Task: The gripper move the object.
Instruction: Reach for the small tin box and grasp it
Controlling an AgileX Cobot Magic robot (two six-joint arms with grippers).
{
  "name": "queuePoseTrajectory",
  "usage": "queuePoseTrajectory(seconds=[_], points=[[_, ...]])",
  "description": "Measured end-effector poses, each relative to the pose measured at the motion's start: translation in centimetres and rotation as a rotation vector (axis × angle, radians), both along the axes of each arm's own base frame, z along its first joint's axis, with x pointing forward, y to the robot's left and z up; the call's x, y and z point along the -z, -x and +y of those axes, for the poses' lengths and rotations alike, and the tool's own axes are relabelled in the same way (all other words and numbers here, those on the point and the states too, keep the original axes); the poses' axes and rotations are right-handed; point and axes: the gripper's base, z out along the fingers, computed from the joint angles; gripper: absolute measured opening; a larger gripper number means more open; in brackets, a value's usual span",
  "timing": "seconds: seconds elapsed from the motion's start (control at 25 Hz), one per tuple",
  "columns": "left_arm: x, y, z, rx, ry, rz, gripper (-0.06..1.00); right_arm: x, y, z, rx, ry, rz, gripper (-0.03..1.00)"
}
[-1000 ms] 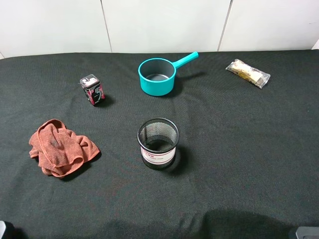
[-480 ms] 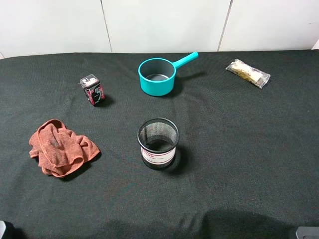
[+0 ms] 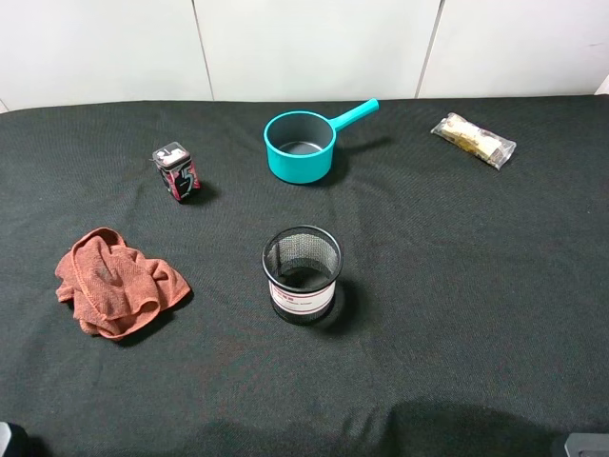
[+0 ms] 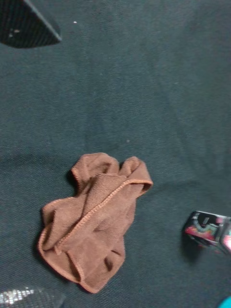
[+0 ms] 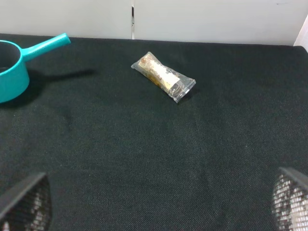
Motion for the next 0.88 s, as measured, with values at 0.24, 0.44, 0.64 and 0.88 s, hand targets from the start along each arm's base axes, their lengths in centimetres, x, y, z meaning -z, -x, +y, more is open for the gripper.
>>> queuePoseTrajectory(seconds=[0.24, 0.44, 0.64, 0.88], points=[[-0.9, -3.2, -0.3, 0.002, -0.016, 0.146, 0.98, 0.0, 0.0, 0.0, 0.0, 0.0, 0.0, 0.69], [-1.7, -6.1, -0.6, 0.006, -0.03, 0.242, 0.98, 0.0, 0.0, 0.0, 0.0, 0.0, 0.0, 0.69], [-2.2, -8.7, -0.9, 0.023, -0.053, 0.29, 0.98, 0.0, 0.0, 0.0, 0.0, 0.0, 0.0, 0.69], [-2.8, -10.7, -1.1, 0.033, -0.067, 0.333, 0.98, 0.0, 0.0, 0.0, 0.0, 0.0, 0.0, 0.69]])
